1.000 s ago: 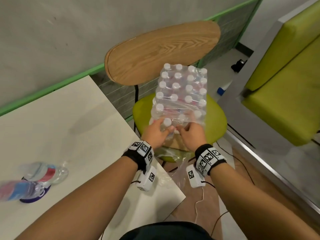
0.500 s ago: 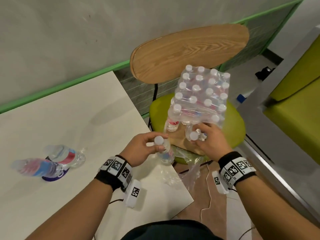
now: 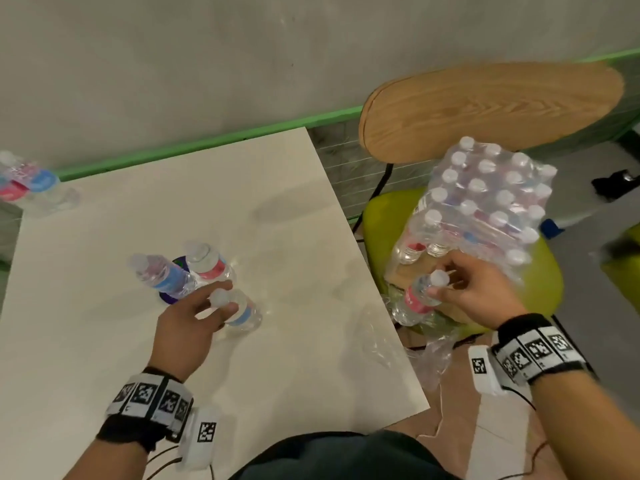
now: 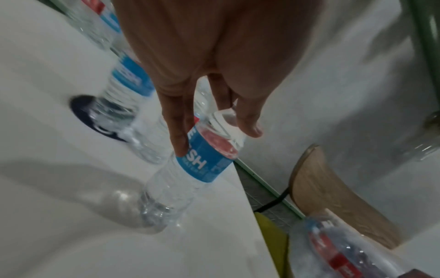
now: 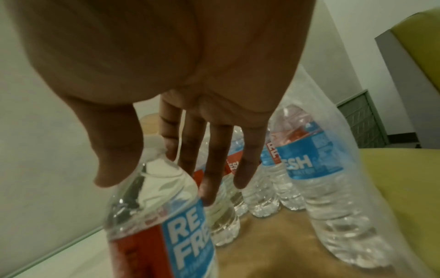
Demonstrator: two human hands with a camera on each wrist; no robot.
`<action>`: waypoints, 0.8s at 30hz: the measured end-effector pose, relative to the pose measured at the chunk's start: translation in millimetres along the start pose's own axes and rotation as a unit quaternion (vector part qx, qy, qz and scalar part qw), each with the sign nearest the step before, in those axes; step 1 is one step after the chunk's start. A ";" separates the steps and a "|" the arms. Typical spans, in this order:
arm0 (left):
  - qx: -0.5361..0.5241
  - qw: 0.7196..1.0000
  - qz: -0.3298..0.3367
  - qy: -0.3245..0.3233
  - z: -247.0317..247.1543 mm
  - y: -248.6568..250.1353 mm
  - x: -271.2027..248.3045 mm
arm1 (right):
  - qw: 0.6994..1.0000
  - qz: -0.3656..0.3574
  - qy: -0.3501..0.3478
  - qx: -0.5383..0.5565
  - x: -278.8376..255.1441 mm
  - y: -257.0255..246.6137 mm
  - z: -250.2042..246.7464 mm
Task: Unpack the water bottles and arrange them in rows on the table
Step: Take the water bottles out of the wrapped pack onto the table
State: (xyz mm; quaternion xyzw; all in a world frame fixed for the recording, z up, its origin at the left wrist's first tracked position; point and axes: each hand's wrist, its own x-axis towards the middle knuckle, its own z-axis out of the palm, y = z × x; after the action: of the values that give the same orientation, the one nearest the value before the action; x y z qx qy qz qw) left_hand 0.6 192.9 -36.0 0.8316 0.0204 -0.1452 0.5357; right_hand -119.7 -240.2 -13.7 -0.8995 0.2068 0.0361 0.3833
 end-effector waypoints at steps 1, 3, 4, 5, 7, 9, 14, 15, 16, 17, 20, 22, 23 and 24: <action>0.016 1.000 -0.002 0.003 -10.5 -5.6 -3.0 | 1.000 -0.006 -0.002 -0.014 -1.0 -5.1 1.9; 0.029 0.999 -0.012 0.008 -29.5 -15.4 -7.6 | 0.999 -0.017 -0.018 -0.039 -0.9 -17.2 8.1; 0.026 0.999 -0.016 0.013 -36.8 -19.7 -9.3 | 0.998 -0.023 -0.030 -0.053 -0.3 -25.9 12.7; 0.022 0.999 -0.020 0.022 -43.1 -24.6 -10.0 | 0.996 -0.027 -0.043 -0.072 1.1 -33.8 18.7; 0.023 0.999 -0.022 0.043 -54.3 -33.6 -9.9 | 0.990 -0.044 -0.064 -0.119 3.0 -57.2 32.1; 0.037 0.997 -0.019 0.066 -65.0 -41.8 -8.9 | 0.984 -0.070 -0.089 -0.141 4.0 -87.5 51.6; 0.066 0.989 -0.012 0.132 -89.3 -50.9 -0.2 | 0.967 -0.155 -0.198 -0.028 6.9 -162.8 128.1; 0.068 0.988 -0.009 0.142 -92.9 -51.6 2.2 | 0.963 -0.165 -0.212 -0.035 8.1 -174.2 144.8; 0.069 0.986 -0.006 0.150 -95.6 -51.8 4.1 | 0.958 -0.176 -0.222 -0.034 9.2 -185.3 161.7; 0.070 0.985 -0.003 0.158 -97.5 -51.9 6.3 | 0.955 -0.181 -0.231 -0.041 10.4 -194.2 177.5; 0.073 0.981 0.004 0.182 -102.7 -52.7 14.1 | 0.949 -0.193 -0.243 -0.047 12.2 -219.7 216.9; 0.069 0.978 0.000 0.195 -108.2 -54.9 21.9 | 0.952 -0.193 -0.232 -0.044 14.8 -235.3 235.5; 0.068 0.978 -0.003 0.198 -111.7 -56.2 26.1 | 0.955 -0.196 -0.220 -0.047 15.7 -243.3 242.6; 0.068 0.978 -0.005 0.199 -115.1 -56.7 29.7 | 0.956 -0.206 -0.203 -0.049 17.8 -249.1 249.5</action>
State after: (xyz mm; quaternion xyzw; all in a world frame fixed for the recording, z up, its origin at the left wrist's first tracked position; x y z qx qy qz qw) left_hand 43.6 316.6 -49.8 0.8782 0.1212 0.0197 0.4623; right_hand 19.4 84.1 -25.3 -0.9140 -0.0674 0.1483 0.3716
